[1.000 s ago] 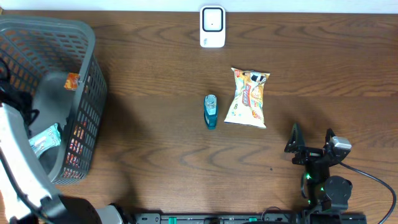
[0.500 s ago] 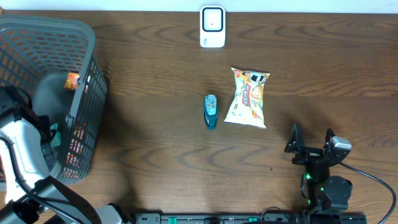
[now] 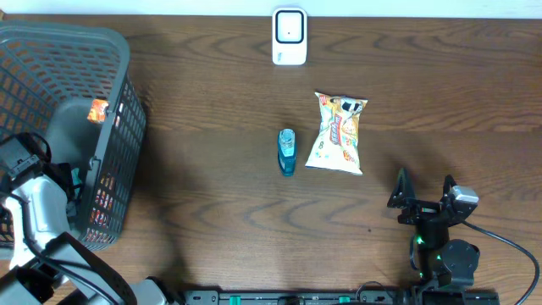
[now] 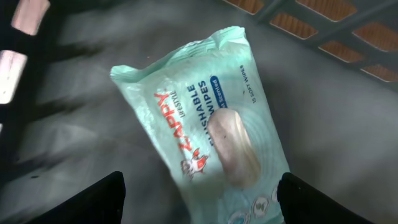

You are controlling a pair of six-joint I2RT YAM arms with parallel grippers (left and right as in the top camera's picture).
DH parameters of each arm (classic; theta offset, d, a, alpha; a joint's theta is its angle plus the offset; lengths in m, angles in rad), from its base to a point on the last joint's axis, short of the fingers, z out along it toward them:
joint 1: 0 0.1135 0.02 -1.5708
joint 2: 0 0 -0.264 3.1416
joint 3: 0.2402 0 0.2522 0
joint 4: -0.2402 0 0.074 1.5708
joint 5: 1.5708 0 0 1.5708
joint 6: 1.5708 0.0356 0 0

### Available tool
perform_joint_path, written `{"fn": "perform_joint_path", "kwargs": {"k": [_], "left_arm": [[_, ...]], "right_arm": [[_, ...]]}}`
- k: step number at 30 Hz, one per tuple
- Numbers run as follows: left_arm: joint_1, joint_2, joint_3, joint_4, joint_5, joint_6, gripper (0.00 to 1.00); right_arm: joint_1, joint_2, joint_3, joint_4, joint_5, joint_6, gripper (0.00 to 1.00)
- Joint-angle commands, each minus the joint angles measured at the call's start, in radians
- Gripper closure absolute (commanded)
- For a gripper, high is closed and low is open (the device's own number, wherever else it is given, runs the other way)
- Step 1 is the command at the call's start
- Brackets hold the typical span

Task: Scan the item barcode
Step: 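Reach the left gripper into the basket and grasp the green wipes pack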

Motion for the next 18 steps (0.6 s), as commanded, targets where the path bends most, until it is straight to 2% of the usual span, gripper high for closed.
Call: {"fn": "perform_joint_path", "kwargs": {"k": [1, 5, 6, 8, 11, 12, 15, 18], "left_arm": [[0.003, 0.058, -0.003, 0.019, -0.008, 0.008, 0.21], [0.003, 0.116, -0.003, 0.068, -0.008, 0.009, 0.25], [0.003, 0.132, -0.003, 0.074, -0.008, 0.009, 0.34], [0.003, 0.153, -0.003, 0.074, -0.008, 0.009, 0.61], [0.003, 0.166, -0.003, 0.074, -0.008, 0.023, 0.89], [0.003, 0.164, -0.003, 0.074, -0.008, 0.029, 0.92], [0.003, 0.147, -0.001, 0.074, -0.006, 0.028, 0.93], [0.003, 0.111, 0.014, 0.074, 0.059, 0.029, 0.92]], "right_arm": [[0.005, -0.005, -0.001, -0.004, 0.011, -0.008, 0.01], [0.005, -0.005, -0.001, -0.004, 0.011, -0.008, 0.01], [0.005, -0.005, -0.001, -0.004, 0.011, -0.008, 0.01], [0.005, -0.005, -0.001, -0.004, 0.011, -0.008, 0.01], [0.005, -0.005, -0.001, -0.004, 0.011, -0.008, 0.01], [0.005, -0.005, -0.001, -0.004, 0.011, -0.008, 0.01], [0.005, -0.005, -0.001, -0.004, 0.011, -0.008, 0.01], [0.005, -0.005, -0.001, -0.004, 0.011, -0.008, 0.01]]}}
